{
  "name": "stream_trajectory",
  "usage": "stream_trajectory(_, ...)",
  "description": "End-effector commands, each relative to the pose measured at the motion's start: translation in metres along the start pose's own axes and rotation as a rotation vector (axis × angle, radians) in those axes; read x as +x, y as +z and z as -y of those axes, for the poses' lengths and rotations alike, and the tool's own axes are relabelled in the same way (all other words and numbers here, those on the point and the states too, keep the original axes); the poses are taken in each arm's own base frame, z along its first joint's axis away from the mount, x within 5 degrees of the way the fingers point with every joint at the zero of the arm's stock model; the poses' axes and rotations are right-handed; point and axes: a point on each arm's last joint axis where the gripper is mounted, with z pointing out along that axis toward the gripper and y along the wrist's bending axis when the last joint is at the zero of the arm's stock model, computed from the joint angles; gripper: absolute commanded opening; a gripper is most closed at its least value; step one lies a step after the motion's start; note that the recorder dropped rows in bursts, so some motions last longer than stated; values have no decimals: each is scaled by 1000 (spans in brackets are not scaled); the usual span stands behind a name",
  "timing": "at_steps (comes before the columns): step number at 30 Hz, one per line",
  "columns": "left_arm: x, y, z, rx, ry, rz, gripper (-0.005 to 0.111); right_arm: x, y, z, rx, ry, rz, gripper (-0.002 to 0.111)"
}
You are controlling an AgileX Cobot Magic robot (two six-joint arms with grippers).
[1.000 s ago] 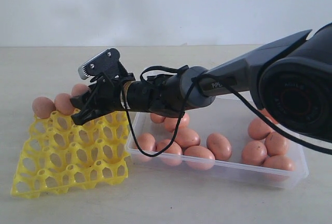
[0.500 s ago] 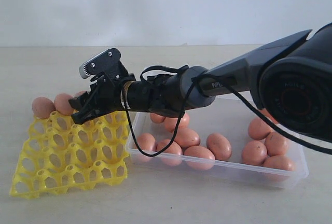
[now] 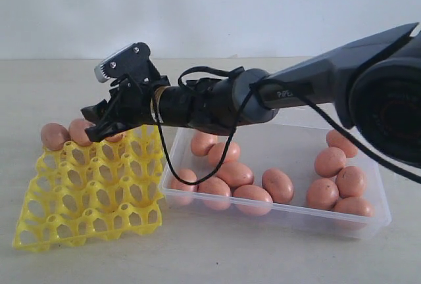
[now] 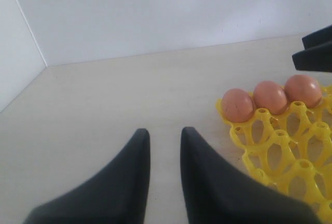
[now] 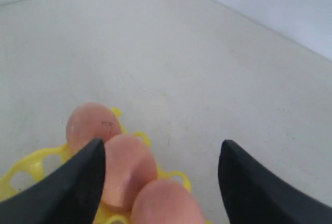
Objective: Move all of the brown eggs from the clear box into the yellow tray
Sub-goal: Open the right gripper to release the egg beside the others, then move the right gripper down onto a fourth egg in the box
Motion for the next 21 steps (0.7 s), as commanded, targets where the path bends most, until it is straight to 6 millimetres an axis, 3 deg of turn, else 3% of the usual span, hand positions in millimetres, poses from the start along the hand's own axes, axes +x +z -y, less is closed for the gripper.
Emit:
stream_trajectory(1, 1, 0, 0, -1, -4, 0, 22, -35, -20, 14, 92, -27, -7, 61)
stream_trajectory(4, 1, 0, 0, -1, -4, 0, 22, -59, -42, 25, 205, -56, -71, 61)
stream_trajectory(9, 1, 0, 0, -1, -4, 0, 22, -70, -88, 32, 301, -47, -136, 61)
stream_trajectory(12, 1, 0, 0, -1, -4, 0, 22, -64, -117, 37, 436, -34, -280, 61)
stream_trajectory(15, 1, 0, 0, -1, -4, 0, 22, -49, -151, 43, 594, -95, -564, 61)
stream_trajectory(19, 1, 0, 0, -1, -4, 0, 22, -19, -171, 32, 498, -135, -866, 61)
stream_trajectory(21, 1, 0, 0, -1, -4, 0, 22, -10, -175, 28, 474, -111, -938, 61)
